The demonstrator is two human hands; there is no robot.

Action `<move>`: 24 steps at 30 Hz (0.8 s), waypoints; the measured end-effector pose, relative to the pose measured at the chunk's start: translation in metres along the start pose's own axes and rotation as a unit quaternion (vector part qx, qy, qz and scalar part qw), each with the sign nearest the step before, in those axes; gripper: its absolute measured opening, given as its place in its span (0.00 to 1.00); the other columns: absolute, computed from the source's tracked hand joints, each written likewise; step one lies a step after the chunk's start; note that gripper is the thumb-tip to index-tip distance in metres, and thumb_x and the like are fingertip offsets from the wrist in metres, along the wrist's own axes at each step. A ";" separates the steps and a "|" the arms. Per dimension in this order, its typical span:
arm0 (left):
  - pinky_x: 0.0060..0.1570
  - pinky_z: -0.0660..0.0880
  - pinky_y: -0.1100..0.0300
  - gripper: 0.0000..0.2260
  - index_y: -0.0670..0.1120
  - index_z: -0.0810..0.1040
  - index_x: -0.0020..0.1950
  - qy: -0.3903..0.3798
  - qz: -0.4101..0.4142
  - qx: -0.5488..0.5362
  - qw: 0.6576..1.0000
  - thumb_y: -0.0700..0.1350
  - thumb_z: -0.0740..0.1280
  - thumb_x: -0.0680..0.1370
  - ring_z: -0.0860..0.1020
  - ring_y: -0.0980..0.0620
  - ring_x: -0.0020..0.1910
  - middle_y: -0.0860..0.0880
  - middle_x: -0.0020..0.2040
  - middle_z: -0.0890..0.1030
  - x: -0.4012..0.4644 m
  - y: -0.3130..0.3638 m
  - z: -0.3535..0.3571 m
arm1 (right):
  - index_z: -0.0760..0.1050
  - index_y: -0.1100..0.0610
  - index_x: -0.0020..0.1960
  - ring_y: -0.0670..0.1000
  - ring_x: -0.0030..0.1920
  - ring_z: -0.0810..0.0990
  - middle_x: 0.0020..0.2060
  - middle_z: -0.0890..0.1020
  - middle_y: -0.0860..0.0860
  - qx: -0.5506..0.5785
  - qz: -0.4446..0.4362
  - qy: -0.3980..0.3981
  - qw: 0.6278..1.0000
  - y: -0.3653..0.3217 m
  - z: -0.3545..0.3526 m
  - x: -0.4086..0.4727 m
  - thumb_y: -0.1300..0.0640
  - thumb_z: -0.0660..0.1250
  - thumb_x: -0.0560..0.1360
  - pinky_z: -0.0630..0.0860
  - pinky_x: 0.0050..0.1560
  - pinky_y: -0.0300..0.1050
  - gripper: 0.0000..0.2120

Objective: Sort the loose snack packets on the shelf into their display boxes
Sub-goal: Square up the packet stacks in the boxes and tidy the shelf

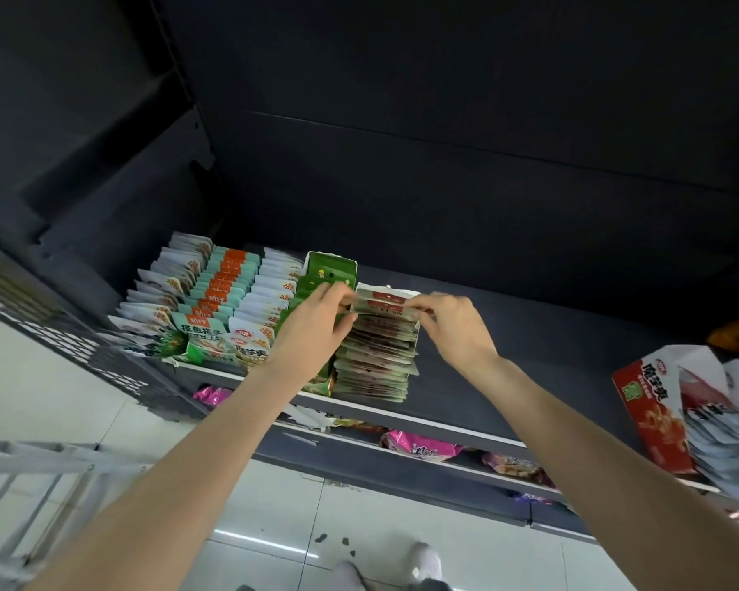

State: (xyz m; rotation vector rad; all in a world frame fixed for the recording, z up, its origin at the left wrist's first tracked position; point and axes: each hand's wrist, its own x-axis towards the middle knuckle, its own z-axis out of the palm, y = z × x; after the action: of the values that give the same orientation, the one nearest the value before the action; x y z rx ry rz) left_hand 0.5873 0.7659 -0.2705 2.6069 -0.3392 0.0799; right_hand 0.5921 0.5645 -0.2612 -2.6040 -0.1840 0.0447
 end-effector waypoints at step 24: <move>0.49 0.78 0.54 0.12 0.45 0.73 0.62 -0.108 0.147 0.168 0.969 0.40 0.60 0.79 0.80 0.46 0.50 0.46 0.55 0.79 0.059 -0.009 -0.006 | 0.69 0.53 0.67 0.49 0.62 0.72 0.61 0.70 0.50 -0.011 0.058 0.000 0.998 -0.005 0.009 0.021 0.63 0.64 0.76 0.73 0.59 0.42 0.20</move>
State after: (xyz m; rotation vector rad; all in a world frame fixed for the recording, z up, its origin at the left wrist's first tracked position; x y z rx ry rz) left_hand 0.6465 0.7633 -0.2629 2.8845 -0.8588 -0.0515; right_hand 0.6118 0.5761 -0.2665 -2.6342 -0.0324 0.0834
